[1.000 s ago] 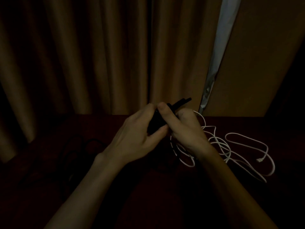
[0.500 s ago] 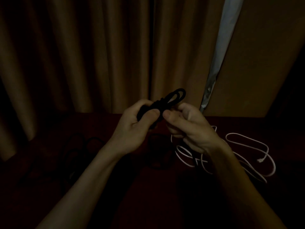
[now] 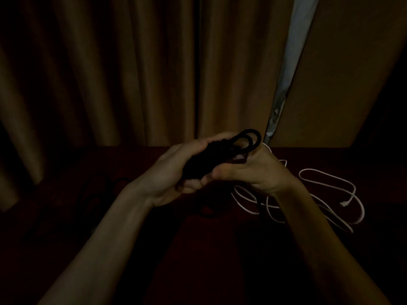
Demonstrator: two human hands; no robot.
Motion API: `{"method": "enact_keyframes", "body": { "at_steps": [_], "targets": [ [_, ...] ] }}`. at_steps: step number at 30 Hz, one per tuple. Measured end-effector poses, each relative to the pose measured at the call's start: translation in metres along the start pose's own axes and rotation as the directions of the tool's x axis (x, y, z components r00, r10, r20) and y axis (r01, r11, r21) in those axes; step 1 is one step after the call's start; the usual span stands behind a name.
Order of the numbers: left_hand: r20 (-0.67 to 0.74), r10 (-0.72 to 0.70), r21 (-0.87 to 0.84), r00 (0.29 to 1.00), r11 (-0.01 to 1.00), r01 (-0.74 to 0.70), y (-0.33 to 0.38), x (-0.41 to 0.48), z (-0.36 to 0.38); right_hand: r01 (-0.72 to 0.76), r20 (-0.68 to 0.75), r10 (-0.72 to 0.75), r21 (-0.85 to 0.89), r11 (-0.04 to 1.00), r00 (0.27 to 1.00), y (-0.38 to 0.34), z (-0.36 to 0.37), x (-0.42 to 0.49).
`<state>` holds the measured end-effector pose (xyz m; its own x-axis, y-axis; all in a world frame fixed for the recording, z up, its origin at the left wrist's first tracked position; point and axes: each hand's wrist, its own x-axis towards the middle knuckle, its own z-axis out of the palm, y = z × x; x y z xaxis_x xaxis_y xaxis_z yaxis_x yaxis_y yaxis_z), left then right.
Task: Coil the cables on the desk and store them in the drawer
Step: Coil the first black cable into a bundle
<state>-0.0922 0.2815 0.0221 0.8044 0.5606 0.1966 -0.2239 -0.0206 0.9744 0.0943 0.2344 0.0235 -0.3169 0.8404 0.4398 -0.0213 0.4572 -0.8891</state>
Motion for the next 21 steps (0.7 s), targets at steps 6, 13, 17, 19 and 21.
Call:
{"method": "enact_keyframes", "body": {
  "at_steps": [6,13,17,19,21],
  "targets": [
    [0.039,-0.076,-0.041,0.996,0.996,0.077,-0.002,0.0,-0.002,-0.031,0.036,0.036,-0.144,0.989,0.999,-0.01,0.002,-0.002],
    [-0.032,-0.094,0.137,0.995,0.986,0.098,0.004,0.001,0.0,0.059,-0.123,-0.083,-0.185,0.981,0.989,-0.01,0.019,0.007],
    [-0.121,0.043,0.422,0.992,0.907,0.012,0.009,-0.002,-0.003,0.054,-0.239,-0.1,-0.19,0.98,0.966,-0.004,0.023,0.011],
    [-0.121,0.141,0.51,0.983,0.858,-0.06,0.01,-0.006,-0.001,0.027,-0.326,-0.093,-0.201,0.979,0.941,-0.001,0.022,0.011],
    [-0.079,0.22,0.688,0.972,0.718,-0.106,0.011,-0.006,0.002,-0.015,-0.388,-0.058,-0.183,0.983,0.92,0.001,0.021,0.01]
  ]
}}
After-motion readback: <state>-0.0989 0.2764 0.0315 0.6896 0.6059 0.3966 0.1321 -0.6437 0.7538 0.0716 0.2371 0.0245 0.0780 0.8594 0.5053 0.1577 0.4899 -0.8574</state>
